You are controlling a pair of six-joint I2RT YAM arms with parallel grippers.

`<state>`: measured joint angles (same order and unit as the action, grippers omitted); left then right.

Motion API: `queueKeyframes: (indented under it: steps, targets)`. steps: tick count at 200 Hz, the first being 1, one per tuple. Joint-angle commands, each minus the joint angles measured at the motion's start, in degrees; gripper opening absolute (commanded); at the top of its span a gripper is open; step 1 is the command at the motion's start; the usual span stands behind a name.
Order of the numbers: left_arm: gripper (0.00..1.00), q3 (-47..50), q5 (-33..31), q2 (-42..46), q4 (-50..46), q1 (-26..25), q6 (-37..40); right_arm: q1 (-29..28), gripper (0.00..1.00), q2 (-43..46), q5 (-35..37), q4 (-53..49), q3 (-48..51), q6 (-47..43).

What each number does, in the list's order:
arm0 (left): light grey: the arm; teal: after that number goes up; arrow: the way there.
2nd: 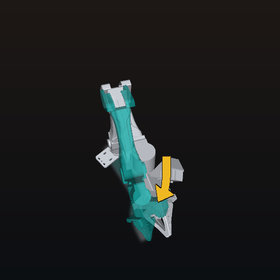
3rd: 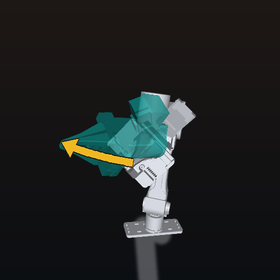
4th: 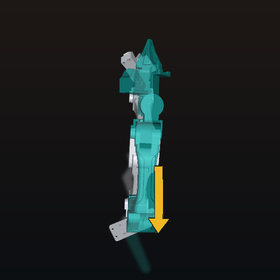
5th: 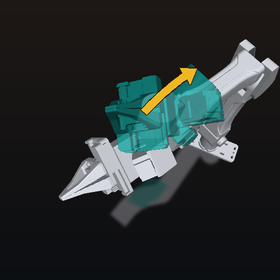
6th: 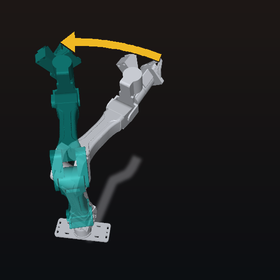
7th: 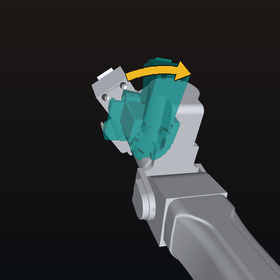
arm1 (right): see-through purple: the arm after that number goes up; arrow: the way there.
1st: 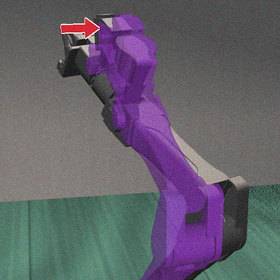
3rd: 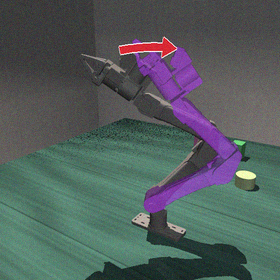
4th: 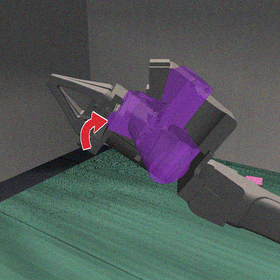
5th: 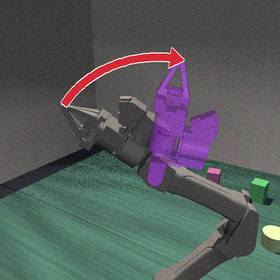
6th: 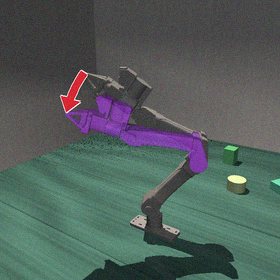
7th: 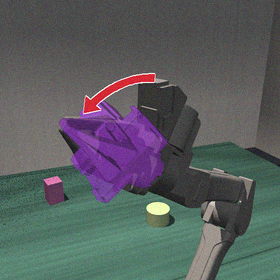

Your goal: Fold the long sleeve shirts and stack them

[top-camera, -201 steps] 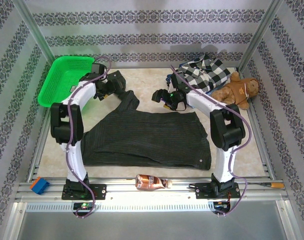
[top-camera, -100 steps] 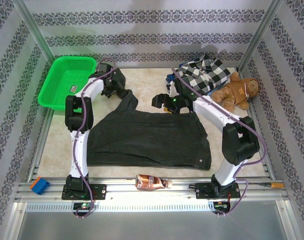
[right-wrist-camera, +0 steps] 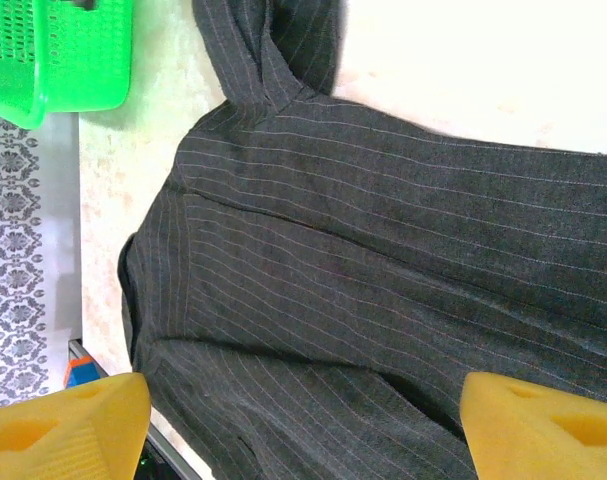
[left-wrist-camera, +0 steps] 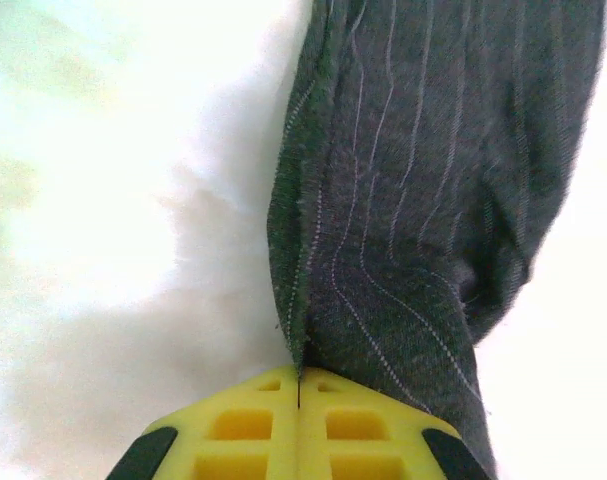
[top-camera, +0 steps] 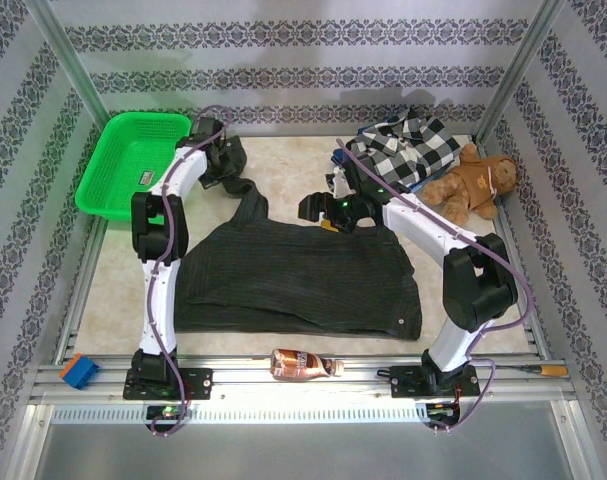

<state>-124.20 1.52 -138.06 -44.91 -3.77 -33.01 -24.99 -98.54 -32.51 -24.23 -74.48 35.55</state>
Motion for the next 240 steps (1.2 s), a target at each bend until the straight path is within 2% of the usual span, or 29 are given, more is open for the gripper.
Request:
queueKeyframes:
  steps: [1,40,77,95,119,136,152,165,178,182,186,202,208,224,240]
  targets:
    - [0.04,-0.74,-10.51,8.22,-5.38,-0.51,6.35,0.19,0.81,0.98,-1.54,-0.46,1.66,-1.71]
    - [0.03,-11.16,-19.59,7.54,-12.94,-4.23,14.97,1.57,0.81,1.16,-2.63,-0.82,2.89,-2.06]
    - [0.04,-32.78,-25.65,-5.38,-20.39,-10.19,22.10,2.53,0.81,2.33,-3.26,-1.88,3.95,-2.59]
    - [0.05,-35.06,-26.86,-8.98,-17.62,-12.45,24.35,2.90,0.82,3.27,-3.43,-2.99,4.80,-3.11]
    - [0.08,-33.81,-22.81,-11.40,-12.09,-14.36,25.81,3.20,0.82,4.71,-3.52,-3.27,6.62,-2.96]
    - [0.15,-30.87,-14.62,-11.87,-3.20,-16.32,29.92,3.11,0.82,5.44,-3.52,-3.12,7.96,-2.47]
    - [0.16,-30.34,-6.99,-11.96,3.59,-18.94,34.92,2.86,0.82,5.88,-3.51,-2.93,8.86,-2.03]
    - [0.17,-30.05,-4.59,-11.95,8.34,-20.74,37.88,2.54,0.82,6.33,-3.26,-2.80,9.35,-1.81]
    - [0.18,-30.21,-3.46,-11.74,11.18,-20.75,36.26,2.15,0.82,6.56,-3.09,-2.75,9.74,-1.62]
    - [0.22,-30.30,-3.57,-11.64,11.53,-20.55,35.01,2.00,0.82,6.60,-3.02,-2.68,9.79,-1.54]
    - [0.30,-30.46,-3.63,-11.50,11.75,-20.10,33.48,1.86,0.82,6.61,-2.87,-2.60,9.88,-1.46]
    - [0.70,-30.39,-2.58,-10.17,11.17,-17.84,27.14,1.02,0.82,6.48,-2.48,-2.02,10.23,-0.90]
    - [0.80,-30.40,-3.22,-9.40,9.69,-16.92,25.20,0.70,0.82,6.36,-2.35,-1.68,10.30,-0.62]
    - [0.90,-29.39,-6.64,-6.19,4.03,-14.49,21.23,-0.16,0.82,5.55,-1.57,-1.00,10.01,0.02]
    - [0.90,-25.67,-3.19,-1.94,-3.53,-11.23,17.21,-0.99,0.82,3.95,-0.17,-1.59,8.54,0.31]
